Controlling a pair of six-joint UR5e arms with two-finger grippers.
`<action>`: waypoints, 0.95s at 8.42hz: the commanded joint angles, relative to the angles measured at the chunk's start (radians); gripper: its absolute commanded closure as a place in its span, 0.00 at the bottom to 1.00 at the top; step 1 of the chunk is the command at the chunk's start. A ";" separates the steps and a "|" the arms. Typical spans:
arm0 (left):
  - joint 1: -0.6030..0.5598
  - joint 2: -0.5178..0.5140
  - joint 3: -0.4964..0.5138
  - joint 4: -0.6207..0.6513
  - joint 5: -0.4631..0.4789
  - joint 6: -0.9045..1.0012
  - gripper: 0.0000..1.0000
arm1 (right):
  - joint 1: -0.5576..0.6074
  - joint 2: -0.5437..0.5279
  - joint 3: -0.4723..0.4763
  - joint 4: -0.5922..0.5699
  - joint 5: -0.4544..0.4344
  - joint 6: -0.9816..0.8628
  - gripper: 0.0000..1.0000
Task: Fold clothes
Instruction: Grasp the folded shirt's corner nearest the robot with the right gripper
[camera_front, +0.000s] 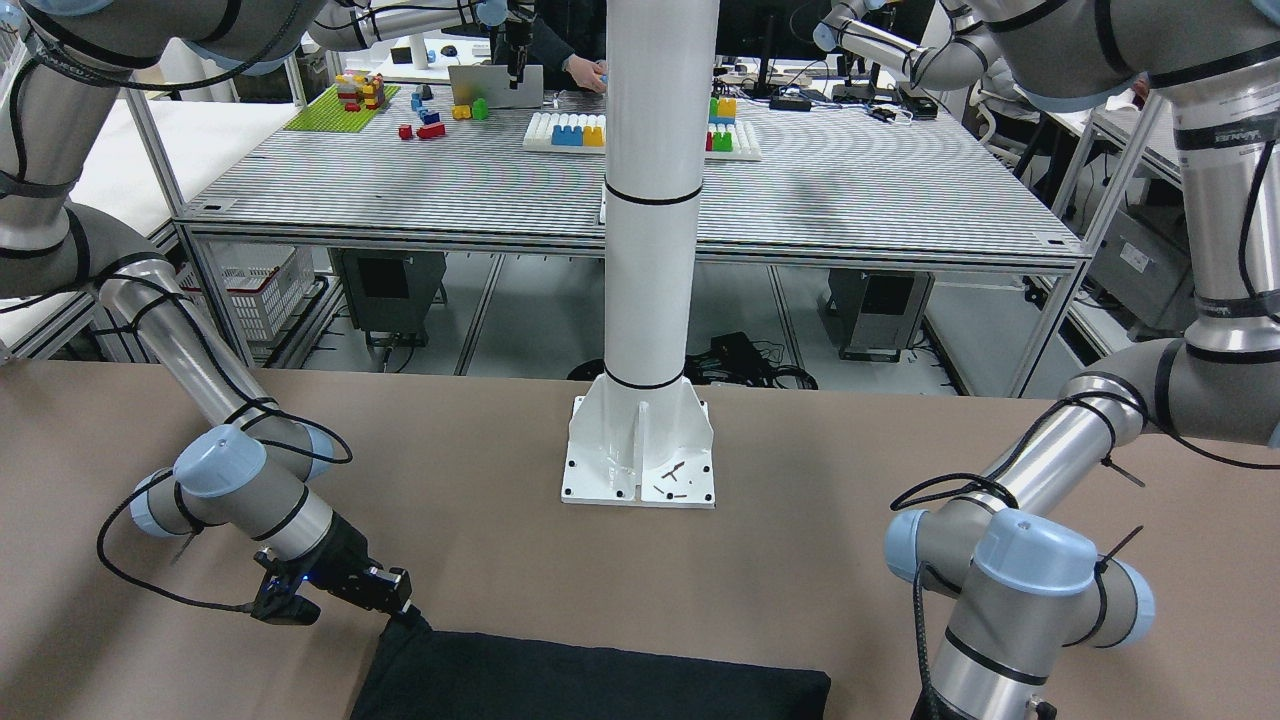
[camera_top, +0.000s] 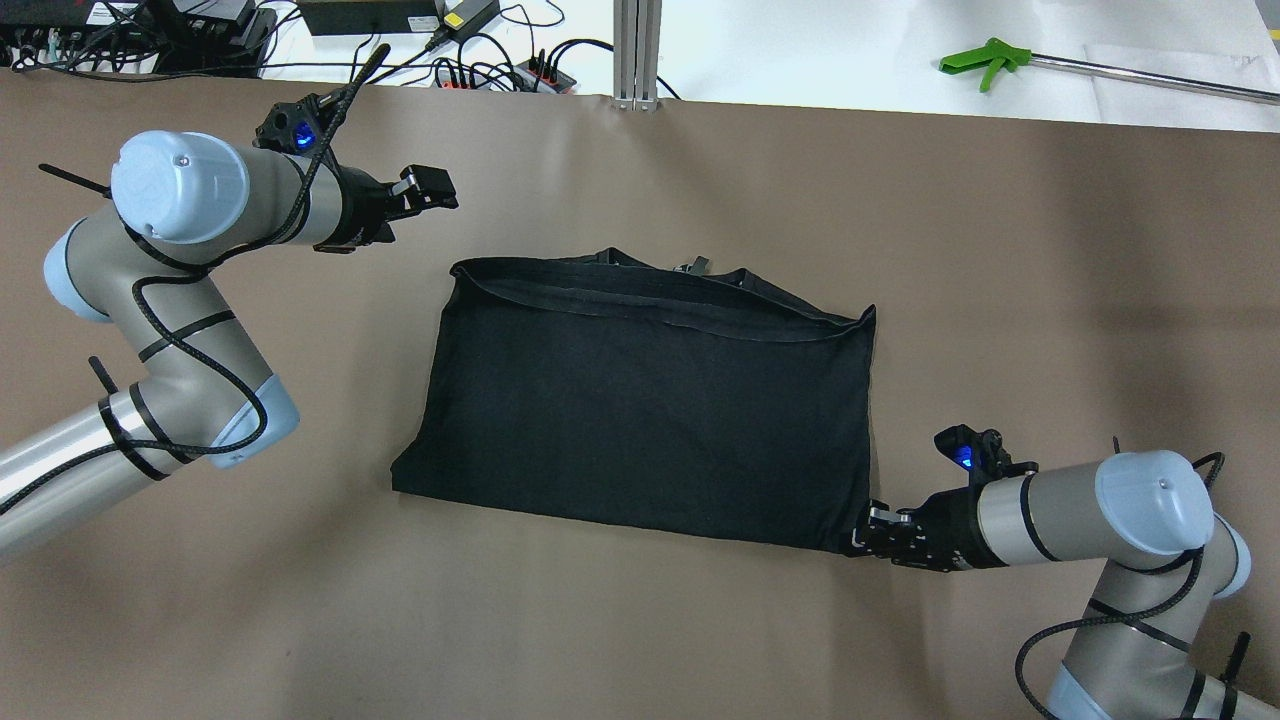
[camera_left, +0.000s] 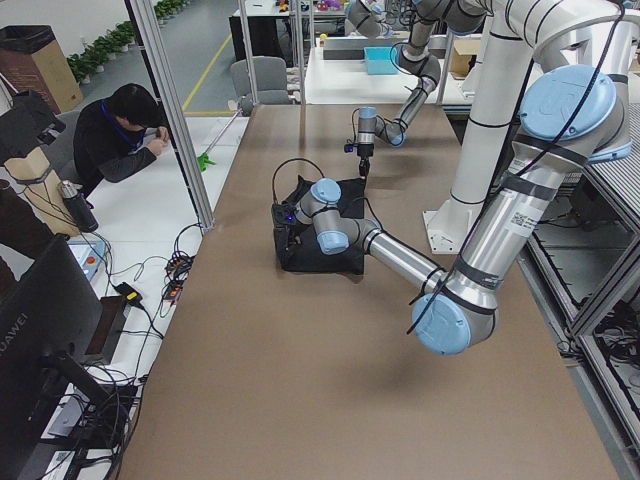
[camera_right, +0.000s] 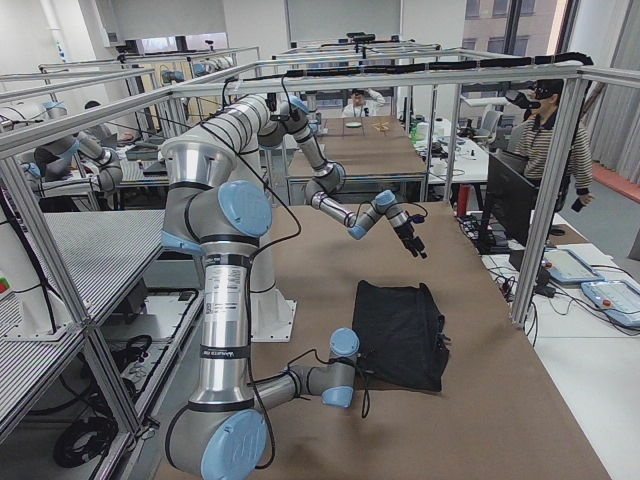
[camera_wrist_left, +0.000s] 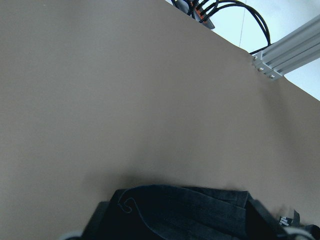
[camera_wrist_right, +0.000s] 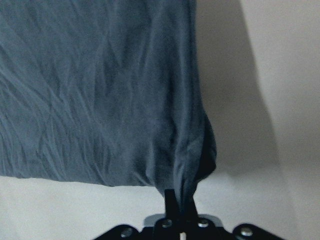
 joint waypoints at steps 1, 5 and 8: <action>0.000 -0.004 -0.010 0.000 0.002 0.000 0.06 | -0.139 0.000 0.149 -0.001 -0.012 0.008 1.00; 0.000 -0.002 -0.033 0.001 -0.004 0.000 0.06 | -0.273 0.080 0.206 -0.001 -0.019 0.028 0.99; 0.005 0.002 -0.035 0.001 -0.014 0.005 0.06 | -0.323 0.085 0.238 -0.053 -0.136 0.028 0.56</action>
